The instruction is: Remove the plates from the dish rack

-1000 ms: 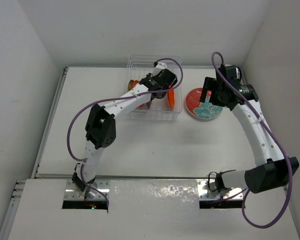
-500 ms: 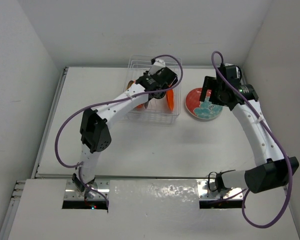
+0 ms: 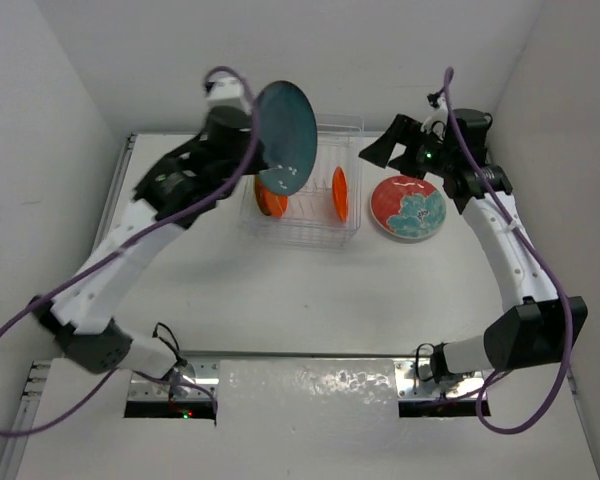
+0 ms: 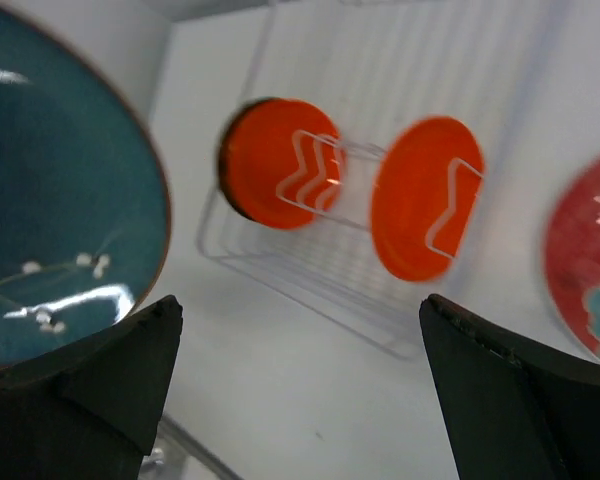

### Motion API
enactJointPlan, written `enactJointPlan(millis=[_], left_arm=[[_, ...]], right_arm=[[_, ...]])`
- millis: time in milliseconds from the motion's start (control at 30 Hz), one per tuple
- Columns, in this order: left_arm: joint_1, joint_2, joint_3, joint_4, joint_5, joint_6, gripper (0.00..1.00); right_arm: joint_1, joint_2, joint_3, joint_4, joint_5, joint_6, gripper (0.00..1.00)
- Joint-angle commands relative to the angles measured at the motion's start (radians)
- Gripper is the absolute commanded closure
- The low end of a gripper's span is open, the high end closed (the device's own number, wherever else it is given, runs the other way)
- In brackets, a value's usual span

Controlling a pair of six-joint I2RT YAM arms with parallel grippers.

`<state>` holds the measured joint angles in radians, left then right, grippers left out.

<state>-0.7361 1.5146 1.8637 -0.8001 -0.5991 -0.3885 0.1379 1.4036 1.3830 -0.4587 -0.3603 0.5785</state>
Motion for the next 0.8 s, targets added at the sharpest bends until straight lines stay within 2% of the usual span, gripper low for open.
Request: enactJointPlan(millis=[0, 33, 67, 100, 133, 167, 233, 300, 367, 500, 567, 633, 667, 700, 767], left_arm=[[0.124, -0.268, -0.005, 0.279, 0.087, -0.041, 1.00], [0.197, -0.289, -0.005, 0.279, 0.087, -0.041, 1.00], [0.219, -0.307, -0.005, 0.279, 0.087, -0.041, 1.00], [0.231, -0.323, -0.427, 0.643, 0.611, -0.235, 1.00], [0.240, -0.349, -0.486, 0.700, 0.674, -0.243, 1.00], [0.242, -0.352, -0.501, 0.707, 0.688, -0.253, 1.00], [0.254, -0.338, -0.523, 0.705, 0.729, -0.263, 1.00], [0.271, -0.327, -0.557, 0.723, 0.766, -0.289, 1.00], [0.279, -0.324, -0.578, 0.778, 0.826, -0.320, 1.00], [0.284, -0.289, -0.607, 0.871, 0.906, -0.369, 1.00], [0.284, -0.268, -0.612, 0.918, 0.929, -0.403, 1.00], [0.284, -0.257, -0.617, 0.946, 0.946, -0.417, 1.00], [0.284, -0.251, -0.617, 0.949, 0.946, -0.420, 1.00], [0.287, -0.248, -0.618, 0.949, 0.947, -0.420, 1.00], [0.285, -0.245, -0.624, 0.969, 0.956, -0.426, 1.00]], right_arm=[[-0.090, -0.012, -0.060, 0.424, -0.308, 0.232, 0.01], [-0.109, -0.009, -0.074, 0.466, -0.336, 0.268, 0.01], [-0.133, -0.006, -0.088, 0.530, -0.395, 0.309, 0.02], [-0.133, -0.002, -0.107, 0.604, -0.426, 0.414, 0.03], [-0.133, 0.009, -0.142, 0.784, -0.459, 0.473, 0.03], [-0.133, 0.015, -0.157, 0.883, -0.500, 0.597, 0.03], [-0.133, 0.026, -0.188, 1.115, -0.520, 0.705, 0.03], [-0.133, 0.043, -0.188, 1.204, -0.542, 0.782, 0.03], [-0.133, 0.044, -0.190, 1.198, -0.543, 0.765, 0.03], [-0.120, 0.049, -0.173, 0.999, -0.540, 0.620, 0.03], [-0.110, 0.054, -0.173, 0.951, -0.534, 0.554, 0.04], [-0.110, 0.049, -0.161, 0.789, -0.497, 0.456, 0.05], [-0.110, 0.034, -0.130, 0.693, -0.467, 0.305, 0.05], [-0.110, 0.028, -0.113, 0.520, -0.432, 0.223, 0.05], [-0.110, 0.021, -0.110, 0.450, -0.391, 0.128, 0.04]])
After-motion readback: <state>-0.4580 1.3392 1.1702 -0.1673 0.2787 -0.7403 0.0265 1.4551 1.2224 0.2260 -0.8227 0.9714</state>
